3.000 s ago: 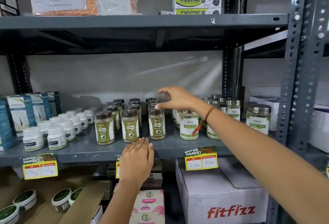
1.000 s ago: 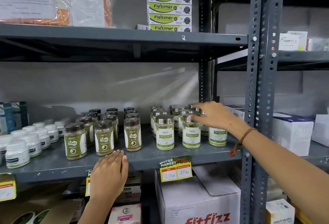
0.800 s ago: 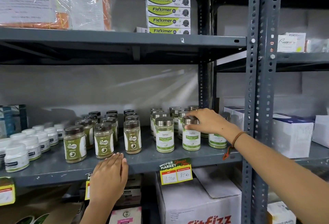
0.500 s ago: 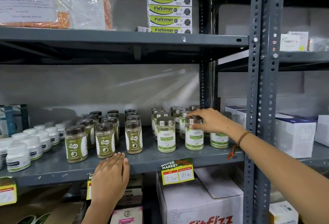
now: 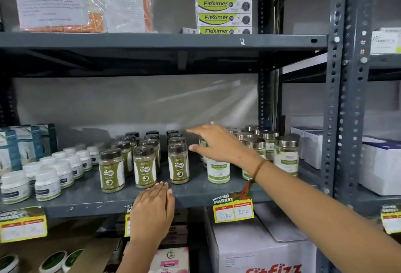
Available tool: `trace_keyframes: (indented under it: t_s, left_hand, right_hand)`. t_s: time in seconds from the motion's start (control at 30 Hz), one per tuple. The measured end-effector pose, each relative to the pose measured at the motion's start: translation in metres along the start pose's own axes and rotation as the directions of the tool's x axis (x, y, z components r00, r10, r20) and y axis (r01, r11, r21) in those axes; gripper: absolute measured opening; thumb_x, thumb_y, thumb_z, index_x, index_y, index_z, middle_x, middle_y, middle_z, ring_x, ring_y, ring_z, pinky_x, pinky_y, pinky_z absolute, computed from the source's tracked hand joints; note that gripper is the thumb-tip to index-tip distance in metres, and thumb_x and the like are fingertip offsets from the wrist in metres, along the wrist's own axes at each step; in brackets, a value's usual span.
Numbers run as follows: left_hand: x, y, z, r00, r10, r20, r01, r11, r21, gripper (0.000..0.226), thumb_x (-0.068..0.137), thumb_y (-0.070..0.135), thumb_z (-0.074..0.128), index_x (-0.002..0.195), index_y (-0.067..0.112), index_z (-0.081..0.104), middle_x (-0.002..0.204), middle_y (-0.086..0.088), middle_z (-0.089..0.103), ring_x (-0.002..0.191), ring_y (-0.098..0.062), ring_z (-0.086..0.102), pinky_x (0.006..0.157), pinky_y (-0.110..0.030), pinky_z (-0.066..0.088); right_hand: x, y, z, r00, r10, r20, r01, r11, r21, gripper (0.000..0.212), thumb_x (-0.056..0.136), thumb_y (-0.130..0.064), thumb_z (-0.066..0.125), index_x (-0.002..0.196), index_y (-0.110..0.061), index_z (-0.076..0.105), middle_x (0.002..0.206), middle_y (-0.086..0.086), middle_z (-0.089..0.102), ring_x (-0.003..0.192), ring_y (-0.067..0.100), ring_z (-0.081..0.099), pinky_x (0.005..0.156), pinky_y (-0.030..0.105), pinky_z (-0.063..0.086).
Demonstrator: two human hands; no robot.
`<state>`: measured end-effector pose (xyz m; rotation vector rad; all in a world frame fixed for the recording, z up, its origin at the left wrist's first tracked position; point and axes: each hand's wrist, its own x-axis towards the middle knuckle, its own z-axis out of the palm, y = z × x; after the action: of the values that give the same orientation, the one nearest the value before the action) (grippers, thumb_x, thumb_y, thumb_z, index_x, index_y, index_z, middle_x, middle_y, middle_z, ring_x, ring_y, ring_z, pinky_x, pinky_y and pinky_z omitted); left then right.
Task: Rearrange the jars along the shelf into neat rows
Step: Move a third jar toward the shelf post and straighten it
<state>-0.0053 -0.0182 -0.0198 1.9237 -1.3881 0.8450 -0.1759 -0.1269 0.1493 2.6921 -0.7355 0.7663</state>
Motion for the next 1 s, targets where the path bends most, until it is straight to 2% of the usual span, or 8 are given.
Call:
trace_keyframes:
  t_s: [0.13,0.33,0.83,1.0]
  left_hand:
    - [0.000,0.000,-0.001,1.000,-0.003,0.005,0.003,1.000,0.003,0.045,0.093,0.036,0.038,0.101,0.011,0.074,0.104,-0.004,0.073,0.099,-0.018,0.067,0.090,-0.036,0.048]
    - [0.001,0.000,-0.002,1.000,0.008,0.000,-0.008,1.000,-0.010,0.044,0.093,0.036,0.038,0.101,0.012,0.074,0.104,-0.004,0.073,0.099,-0.018,0.067,0.090,-0.035,0.048]
    - [0.001,0.000,-0.002,1.000,0.020,-0.019,-0.021,1.000,-0.015,0.041,0.093,0.034,0.041,0.101,0.012,0.074,0.103,-0.004,0.074,0.098,-0.017,0.068,0.091,-0.034,0.047]
    - [0.001,0.000,0.000,1.000,0.022,-0.011,-0.022,1.000,-0.018,0.041,0.093,0.035,0.040,0.102,0.012,0.074,0.104,-0.004,0.073,0.098,-0.017,0.067,0.092,-0.034,0.047]
  right_hand:
    - [0.030,-0.020,0.020,0.993,-0.032,0.113,0.038,0.998,-0.053,0.067,0.093,-0.054,0.052,0.149,-0.021,0.039,0.150,0.006,0.048,0.134,0.025,0.048,0.119,0.046,0.022]
    - [0.048,-0.025,0.037,0.970,0.029,0.242,-0.036,0.999,0.022,0.068,0.087,-0.056,0.059,0.145,-0.024,0.045,0.143,0.010,0.054,0.130,0.032,0.050,0.105,0.047,0.043]
    - [0.039,-0.025,0.034,0.972,0.033,0.231,-0.047,0.997,0.056,0.070,0.085,-0.059,0.061,0.145,-0.027,0.045,0.143,0.007,0.054,0.129,0.031,0.052,0.102,0.050,0.045]
    - [0.030,-0.030,0.026,0.976,0.046,0.214,-0.051,0.999,0.018,0.077,0.085,-0.059,0.061,0.150,-0.026,0.036,0.145,0.008,0.052,0.129,0.030,0.051,0.100,0.047,0.047]
